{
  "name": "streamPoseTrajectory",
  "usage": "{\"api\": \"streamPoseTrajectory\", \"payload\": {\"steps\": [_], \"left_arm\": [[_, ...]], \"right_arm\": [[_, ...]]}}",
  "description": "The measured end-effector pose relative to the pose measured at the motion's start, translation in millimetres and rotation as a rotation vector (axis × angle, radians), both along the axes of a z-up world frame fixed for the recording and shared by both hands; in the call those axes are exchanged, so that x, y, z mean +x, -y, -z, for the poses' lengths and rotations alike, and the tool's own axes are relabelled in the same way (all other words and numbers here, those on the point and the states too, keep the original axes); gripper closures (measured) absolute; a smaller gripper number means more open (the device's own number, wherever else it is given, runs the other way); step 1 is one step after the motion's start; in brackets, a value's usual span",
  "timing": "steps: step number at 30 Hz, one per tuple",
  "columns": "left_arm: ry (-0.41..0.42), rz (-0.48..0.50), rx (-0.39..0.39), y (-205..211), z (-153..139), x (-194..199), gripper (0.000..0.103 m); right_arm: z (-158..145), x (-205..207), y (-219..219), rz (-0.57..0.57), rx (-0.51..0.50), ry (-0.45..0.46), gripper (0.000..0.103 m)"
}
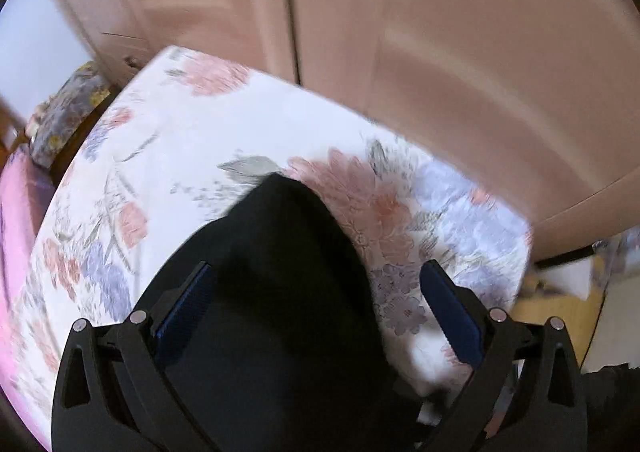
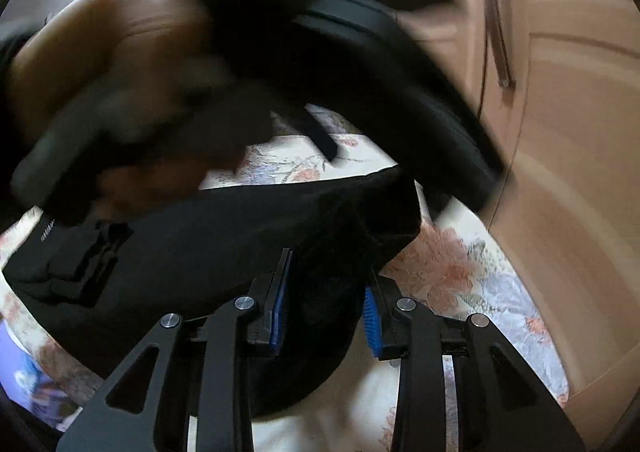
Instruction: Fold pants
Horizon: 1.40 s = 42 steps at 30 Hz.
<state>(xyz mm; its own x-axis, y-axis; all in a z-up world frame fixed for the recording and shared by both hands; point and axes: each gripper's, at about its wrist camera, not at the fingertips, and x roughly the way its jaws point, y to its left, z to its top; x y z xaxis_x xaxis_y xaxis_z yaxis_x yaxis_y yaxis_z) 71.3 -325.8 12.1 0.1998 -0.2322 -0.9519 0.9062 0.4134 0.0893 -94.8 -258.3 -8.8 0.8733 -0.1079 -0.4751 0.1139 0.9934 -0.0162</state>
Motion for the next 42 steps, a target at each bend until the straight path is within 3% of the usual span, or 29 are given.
{"api": "streamPoseTrajectory", "payload": {"steps": [4,7,9,10,11,14,17,20,22,27,29,33,37,40,42], "left_arm": [[0.113,0.041,0.295,15.2,48.0,-1.7,0.002],[0.128,0.041,0.429,6.3,71.3,6.3,0.005],[0.129,0.053,0.429,0.5,72.3,8.4,0.017],[0.142,0.049,0.420,-2.8,68.0,9.9,0.033],[0.136,0.038,0.395,-7.3,61.0,12.3,0.045],[0.106,0.018,0.319,-19.0,43.0,13.8,0.069],[0.090,-0.012,0.244,-30.6,24.9,17.1,0.076],[0.076,-0.038,0.167,-48.5,4.0,18.6,0.079],[0.064,-0.060,0.111,-63.5,-16.4,18.6,0.081],[0.057,-0.147,-0.064,-132.6,-86.1,20.8,0.082],[0.060,-0.202,-0.149,-183.5,-119.1,19.9,0.083],[0.053,-0.325,-0.281,-289.9,-153.9,20.9,0.083],[0.021,-0.503,-0.422,-421.6,-147.7,25.6,0.084],[-0.045,-0.655,-0.509,-514.7,-109.7,37.3,0.084],[-0.104,-0.778,-0.555,-574.9,-65.7,47.8,0.084]], "right_arm": [[-0.3,1.6,-13.0,-0.026,-0.055,0.013,0.069],[0.6,3.2,-15.2,-0.030,-0.070,0.006,0.067],[-1.7,-1.8,-17.6,-0.030,-0.072,0.000,0.053],[-2.7,-7.5,-15.1,-0.040,-0.054,0.006,0.032],[-2.9,-13.9,-12.1,-0.037,-0.040,0.012,0.014],[4.3,-32.8,-1.1,-0.012,0.036,-0.010,0.013],[23.1,-36.3,7.9,-0.004,0.152,-0.069,0.013],[33.0,-30.8,0.3,-0.075,0.259,-0.095,0.013],[34.8,-23.1,-16.7,-0.134,0.265,-0.114,0.013],[32.8,-0.3,-85.4,-0.265,0.141,-0.130,0.013],[29.4,8.6,-116.4,-0.302,0.077,-0.128,0.013],[28.4,17.0,-167.5,-0.316,-0.102,-0.105,0.013],[32.0,19.0,-203.5,-0.337,-0.204,-0.103,0.013],[37.2,24.8,-220.5,-0.353,-0.228,-0.126,0.013],[38.9,26.5,-229.7,-0.372,-0.246,-0.130,0.012]]}}
